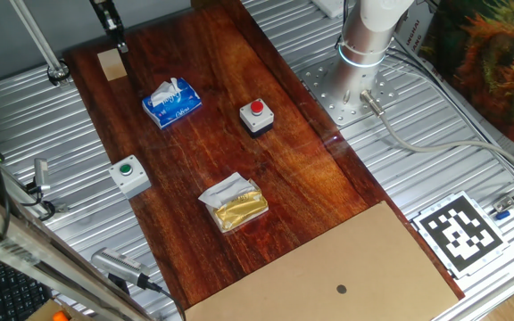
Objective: Grab the block and place it at the designated location
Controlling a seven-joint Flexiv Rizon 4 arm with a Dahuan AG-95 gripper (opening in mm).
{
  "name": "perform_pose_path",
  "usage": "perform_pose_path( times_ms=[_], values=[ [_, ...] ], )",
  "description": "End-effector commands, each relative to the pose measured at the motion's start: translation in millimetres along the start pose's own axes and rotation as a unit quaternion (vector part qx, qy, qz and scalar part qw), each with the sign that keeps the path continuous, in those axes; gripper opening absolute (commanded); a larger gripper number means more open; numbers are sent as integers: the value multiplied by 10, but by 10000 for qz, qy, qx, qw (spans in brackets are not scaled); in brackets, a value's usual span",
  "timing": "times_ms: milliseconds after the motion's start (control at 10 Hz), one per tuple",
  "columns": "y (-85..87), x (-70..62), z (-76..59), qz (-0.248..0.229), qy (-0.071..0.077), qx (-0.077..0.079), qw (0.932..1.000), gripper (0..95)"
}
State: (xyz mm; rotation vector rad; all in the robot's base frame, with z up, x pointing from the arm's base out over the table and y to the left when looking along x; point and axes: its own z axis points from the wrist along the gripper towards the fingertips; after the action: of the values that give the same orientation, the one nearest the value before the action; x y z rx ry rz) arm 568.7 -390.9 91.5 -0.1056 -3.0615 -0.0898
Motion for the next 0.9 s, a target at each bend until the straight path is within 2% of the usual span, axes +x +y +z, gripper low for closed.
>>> perform_pose_path(
  times_ms=[100,300,900],
  values=[
    [-8,-57,24,2,-5,-4,10000,950],
    [-33,-95,103,-9,-29,-3,10000,950],
    [-45,-226,179,-21,-53,-2,10000,950]
  ],
)
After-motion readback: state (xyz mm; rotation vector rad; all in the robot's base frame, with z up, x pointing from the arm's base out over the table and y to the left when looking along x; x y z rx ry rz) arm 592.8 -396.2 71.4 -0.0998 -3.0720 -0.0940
